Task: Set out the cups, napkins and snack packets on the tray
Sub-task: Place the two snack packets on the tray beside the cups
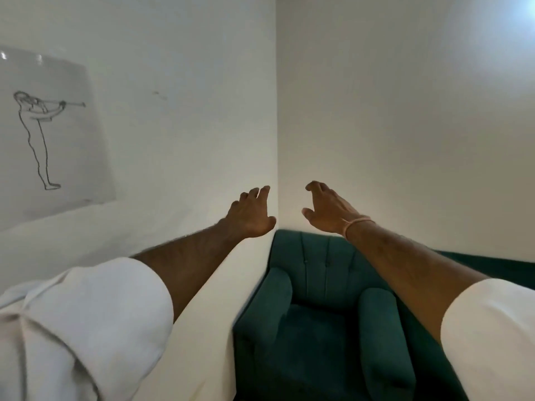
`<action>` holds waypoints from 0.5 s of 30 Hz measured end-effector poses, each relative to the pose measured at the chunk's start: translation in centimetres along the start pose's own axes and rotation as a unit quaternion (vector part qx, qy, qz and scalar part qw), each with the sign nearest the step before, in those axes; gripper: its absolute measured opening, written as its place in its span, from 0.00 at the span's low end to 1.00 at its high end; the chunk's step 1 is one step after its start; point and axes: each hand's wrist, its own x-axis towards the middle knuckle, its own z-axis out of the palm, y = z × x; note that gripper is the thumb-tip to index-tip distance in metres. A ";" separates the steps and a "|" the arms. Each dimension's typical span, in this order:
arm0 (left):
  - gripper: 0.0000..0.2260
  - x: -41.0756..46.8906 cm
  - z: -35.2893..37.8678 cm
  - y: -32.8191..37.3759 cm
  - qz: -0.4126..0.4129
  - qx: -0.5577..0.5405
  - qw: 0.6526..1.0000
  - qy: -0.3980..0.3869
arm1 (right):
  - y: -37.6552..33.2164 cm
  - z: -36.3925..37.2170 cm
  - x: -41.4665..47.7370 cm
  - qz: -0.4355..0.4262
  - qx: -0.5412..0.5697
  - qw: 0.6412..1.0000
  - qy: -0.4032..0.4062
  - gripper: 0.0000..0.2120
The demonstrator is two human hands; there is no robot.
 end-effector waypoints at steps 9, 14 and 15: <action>0.35 -2.4 -7.1 14.5 0.002 -0.002 0.999 0.033 | 7.3 -13.3 -6.8 -0.023 -0.020 0.999 0.035 0.30; 0.34 -5.1 -6.1 20.4 -0.004 0.001 1.000 0.000 | 11.7 -16.0 -11.6 -0.015 -0.024 0.999 0.019 0.32; 0.34 -5.4 -5.8 21.2 -0.007 -0.002 1.000 -0.008 | 12.5 -16.4 -12.3 -0.011 -0.025 1.000 0.015 0.32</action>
